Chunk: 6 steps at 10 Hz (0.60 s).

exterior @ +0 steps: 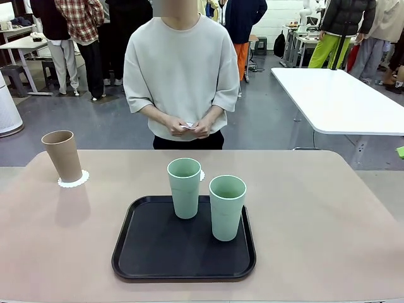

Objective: Place coasters on the table and set cups on them.
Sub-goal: Take one Reusable plastic cup from the Flat Tray and place it on a coaster set by the human.

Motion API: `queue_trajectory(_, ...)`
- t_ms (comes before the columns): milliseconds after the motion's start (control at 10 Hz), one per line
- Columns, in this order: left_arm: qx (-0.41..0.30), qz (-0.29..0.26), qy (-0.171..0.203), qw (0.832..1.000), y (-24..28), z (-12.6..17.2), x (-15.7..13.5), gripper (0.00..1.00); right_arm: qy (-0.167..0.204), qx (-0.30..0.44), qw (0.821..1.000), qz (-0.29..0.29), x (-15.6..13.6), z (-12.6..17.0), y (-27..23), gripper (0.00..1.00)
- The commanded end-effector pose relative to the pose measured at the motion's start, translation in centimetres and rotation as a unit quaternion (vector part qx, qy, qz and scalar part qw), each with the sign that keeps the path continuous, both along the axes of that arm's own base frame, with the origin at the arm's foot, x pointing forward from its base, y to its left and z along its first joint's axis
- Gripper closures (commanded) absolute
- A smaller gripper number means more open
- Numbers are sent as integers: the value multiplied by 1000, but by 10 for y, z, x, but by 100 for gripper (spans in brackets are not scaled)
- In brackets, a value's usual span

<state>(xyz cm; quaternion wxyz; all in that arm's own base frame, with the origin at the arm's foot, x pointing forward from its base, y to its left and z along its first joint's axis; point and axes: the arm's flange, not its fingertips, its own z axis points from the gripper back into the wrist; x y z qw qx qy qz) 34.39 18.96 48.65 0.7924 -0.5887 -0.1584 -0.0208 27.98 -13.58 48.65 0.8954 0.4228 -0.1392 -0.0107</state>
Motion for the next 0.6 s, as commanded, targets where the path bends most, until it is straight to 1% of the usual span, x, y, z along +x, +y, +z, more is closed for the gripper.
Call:
queue_trajectory(0, 2, 8, -4, 1000, -3, -1, -3, 0, -2, 8, 1000, 3, 1, -1, 0, 0)
queue_trajectory(500, 2, 8, -4, 1000, -3, -1, -3, 0, -2, 8, 1000, 3, 1, -1, 0, 0)
